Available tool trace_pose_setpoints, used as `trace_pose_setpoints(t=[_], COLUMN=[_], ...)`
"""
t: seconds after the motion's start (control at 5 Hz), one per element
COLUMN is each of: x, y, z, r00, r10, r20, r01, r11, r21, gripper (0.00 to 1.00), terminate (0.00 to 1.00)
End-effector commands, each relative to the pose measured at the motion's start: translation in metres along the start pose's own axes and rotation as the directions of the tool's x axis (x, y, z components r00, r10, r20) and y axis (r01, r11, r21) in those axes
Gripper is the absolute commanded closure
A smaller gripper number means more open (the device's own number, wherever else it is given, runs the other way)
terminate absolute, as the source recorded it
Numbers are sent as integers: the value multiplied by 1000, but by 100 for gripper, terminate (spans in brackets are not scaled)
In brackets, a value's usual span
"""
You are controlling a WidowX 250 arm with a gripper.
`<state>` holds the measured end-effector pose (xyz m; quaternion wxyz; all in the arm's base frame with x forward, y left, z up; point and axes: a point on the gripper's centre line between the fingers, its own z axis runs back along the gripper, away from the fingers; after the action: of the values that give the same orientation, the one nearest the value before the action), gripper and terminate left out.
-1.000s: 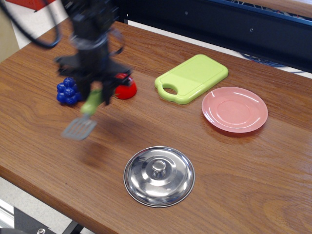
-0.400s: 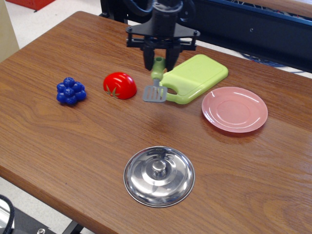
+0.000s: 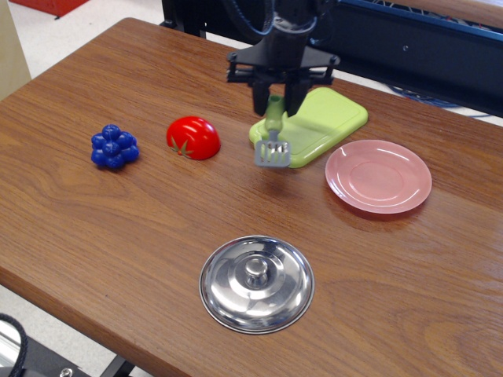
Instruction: Put spatula on cutting board
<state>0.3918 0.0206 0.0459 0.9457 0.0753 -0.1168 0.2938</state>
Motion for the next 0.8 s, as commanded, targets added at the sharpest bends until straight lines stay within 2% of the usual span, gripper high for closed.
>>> trace_pose_setpoints(t=[0.0, 0.2, 0.4, 0.6], x=[31, 31, 33, 50], y=[-24, -26, -23, -47], z=[8, 0, 4, 15], r00=[995, 995, 995, 994], r10=[95, 92, 105, 112], r20=[26, 39, -2, -11], r01=[-95, -95, -104, -111], r11=[995, 994, 992, 991], r21=[12, 63, 70, 71], gripper=[100, 0, 0, 0], terminate=[0, 0, 0, 0])
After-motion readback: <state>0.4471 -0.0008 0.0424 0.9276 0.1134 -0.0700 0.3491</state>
